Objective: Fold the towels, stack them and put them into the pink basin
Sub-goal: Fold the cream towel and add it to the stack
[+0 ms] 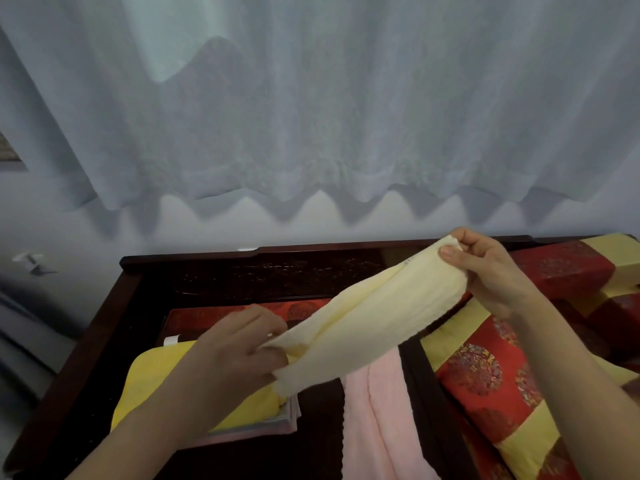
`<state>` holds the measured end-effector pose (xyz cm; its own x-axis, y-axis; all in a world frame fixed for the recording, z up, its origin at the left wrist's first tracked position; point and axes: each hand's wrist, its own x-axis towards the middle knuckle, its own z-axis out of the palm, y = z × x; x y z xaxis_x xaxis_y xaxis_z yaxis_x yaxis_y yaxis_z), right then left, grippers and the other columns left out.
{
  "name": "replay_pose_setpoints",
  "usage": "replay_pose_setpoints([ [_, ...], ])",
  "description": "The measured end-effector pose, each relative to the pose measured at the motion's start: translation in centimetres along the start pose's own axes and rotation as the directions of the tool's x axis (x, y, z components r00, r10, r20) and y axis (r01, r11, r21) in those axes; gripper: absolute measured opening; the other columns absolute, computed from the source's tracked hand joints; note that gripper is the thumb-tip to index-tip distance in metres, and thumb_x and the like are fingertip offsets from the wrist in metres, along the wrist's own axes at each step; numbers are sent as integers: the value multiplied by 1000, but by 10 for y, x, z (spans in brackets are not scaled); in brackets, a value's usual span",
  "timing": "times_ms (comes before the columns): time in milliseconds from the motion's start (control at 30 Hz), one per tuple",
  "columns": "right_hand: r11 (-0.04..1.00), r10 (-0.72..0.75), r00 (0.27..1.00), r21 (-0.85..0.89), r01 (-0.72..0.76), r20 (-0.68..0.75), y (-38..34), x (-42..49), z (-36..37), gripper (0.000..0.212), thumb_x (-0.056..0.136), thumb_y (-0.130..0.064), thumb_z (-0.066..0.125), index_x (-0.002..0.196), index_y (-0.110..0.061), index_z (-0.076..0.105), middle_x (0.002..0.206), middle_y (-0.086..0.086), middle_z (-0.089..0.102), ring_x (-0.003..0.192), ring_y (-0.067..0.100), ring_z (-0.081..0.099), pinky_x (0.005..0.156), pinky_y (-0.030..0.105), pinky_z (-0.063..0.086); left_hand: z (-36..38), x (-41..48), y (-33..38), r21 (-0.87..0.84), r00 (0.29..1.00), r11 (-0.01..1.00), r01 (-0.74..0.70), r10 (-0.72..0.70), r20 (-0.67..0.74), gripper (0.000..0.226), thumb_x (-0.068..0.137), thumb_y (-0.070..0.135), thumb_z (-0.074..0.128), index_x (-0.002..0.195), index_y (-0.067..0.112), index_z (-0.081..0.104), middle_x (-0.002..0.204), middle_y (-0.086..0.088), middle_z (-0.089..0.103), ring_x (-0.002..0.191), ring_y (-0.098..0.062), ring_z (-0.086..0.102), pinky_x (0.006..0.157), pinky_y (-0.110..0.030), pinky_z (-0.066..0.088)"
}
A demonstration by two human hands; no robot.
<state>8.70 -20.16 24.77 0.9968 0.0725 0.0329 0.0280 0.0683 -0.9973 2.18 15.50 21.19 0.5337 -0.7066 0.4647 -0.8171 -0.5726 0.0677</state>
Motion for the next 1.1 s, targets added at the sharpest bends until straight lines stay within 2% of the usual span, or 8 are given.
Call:
replay_pose_setpoints([
  [67, 999, -13, 1000, 29, 14, -19, 0, 0, -3, 8, 72, -17, 68, 73, -16, 60, 70, -4, 65, 65, 9, 62, 57, 17, 51, -9, 6, 10, -183, 997, 982, 35, -47, -62, 25, 73, 32, 75, 69, 18, 54, 101, 8, 50, 93, -11, 50, 73, -17, 42],
  [233, 1000, 8, 1000, 21, -8, 3, 1, -2, -1, 13, 65, -23, 72, 70, -18, 61, 67, -4, 65, 61, 8, 61, 53, 17, 50, 5, -5, 3, -344, 919, 858, 381, -311, 243, 32, 71, 45, 72, 65, 21, 51, 78, 11, 47, 67, -7, 49, 57, -21, 38],
  [400, 1000, 16, 1000, 12, -16, 1, 3, -4, -6, 40, 54, -33, 84, 78, -12, 60, 68, -2, 67, 62, 8, 64, 54, 18, 52, 18, -22, -2, -630, 775, 452, 632, -378, 506, 30, 72, 27, 79, 57, 22, 53, 59, 7, 49, 55, -4, 39, 54, -19, 31],
  [600, 999, -13, 996, 42, 9, 93, 1, -7, -2, 10, 69, -8, 65, 67, -18, 63, 62, -4, 65, 54, 6, 61, 49, 16, 50, 56, -29, 7, -628, 701, 340, 700, -497, 512, 22, 73, 12, 77, 63, 20, 59, 59, 9, 56, 54, -1, 49, 53, -12, 37],
  [700, 999, -33, 980, 19, 30, 197, 0, -7, -3, 17, 69, -3, 66, 63, -19, 65, 64, -4, 64, 56, 6, 61, 49, 16, 49, 91, -34, 19, -541, 695, 437, 719, -479, 536, 32, 81, 15, 69, 64, 40, 60, 68, 22, 62, 67, 2, 58, 60, -10, 43],
  [867, 998, -13, 934, -57, 36, 357, -3, -3, -9, 34, 49, -27, 91, 68, -11, 68, 71, 2, 61, 64, 14, 60, 56, 21, 49, 140, -32, 40, -512, 748, 547, 662, -445, 492, 32, 89, 18, 57, 76, 45, 49, 72, 39, 56, 73, 12, 55, 64, -7, 38],
  [967, 999, -29, 900, -25, 44, 434, -6, -3, -11, 30, 53, -23, 90, 68, -8, 68, 69, 2, 58, 63, 13, 57, 56, 20, 48, 166, -34, 52, -518, 822, 639, 569, -416, 389, 13, 88, 33, 54, 75, 32, 57, 83, 24, 54, 80, 6, 49, 72, -12, 35],
  [1100, 998, -50, 868, -4, 60, 494, -6, -6, -12, 12, 59, -5, 78, 69, -7, 71, 68, 2, 57, 62, 13, 53, 55, 20, 46, 193, -40, 72, -299, 898, 847, 439, -413, 150, 17, 77, 46, 58, 72, 30, 59, 138, 10, 48, 127, -13, 32, 100, -26, 34],
])
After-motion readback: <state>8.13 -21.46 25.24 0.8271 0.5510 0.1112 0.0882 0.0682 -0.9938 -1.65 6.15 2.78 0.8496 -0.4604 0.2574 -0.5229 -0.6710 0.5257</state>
